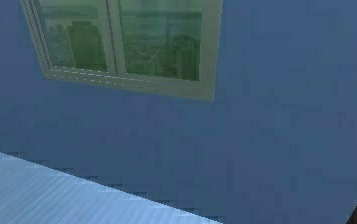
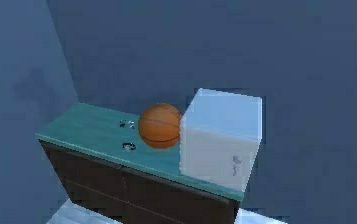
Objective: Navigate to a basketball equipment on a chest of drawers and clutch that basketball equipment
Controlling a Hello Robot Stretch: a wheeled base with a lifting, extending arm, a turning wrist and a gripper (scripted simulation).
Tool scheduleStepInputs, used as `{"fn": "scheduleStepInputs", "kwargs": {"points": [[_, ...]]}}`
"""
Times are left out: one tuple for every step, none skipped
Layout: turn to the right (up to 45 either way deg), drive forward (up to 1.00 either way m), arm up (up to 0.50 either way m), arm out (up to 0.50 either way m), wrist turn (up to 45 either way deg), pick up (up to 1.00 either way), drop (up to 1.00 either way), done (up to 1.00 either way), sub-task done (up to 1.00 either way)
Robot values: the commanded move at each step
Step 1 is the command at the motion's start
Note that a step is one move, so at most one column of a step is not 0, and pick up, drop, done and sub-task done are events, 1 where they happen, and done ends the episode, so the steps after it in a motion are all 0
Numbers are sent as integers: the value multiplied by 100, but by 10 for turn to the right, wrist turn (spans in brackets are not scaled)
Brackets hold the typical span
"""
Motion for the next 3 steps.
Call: {"fn": "scheduleStepInputs", "kwargs": {"points": [[0,0,50,0,0,0,0,0,0],[0,0,38,0,0,0,0,0,0],[0,0,0,40,0,0,0,0,0]]}}
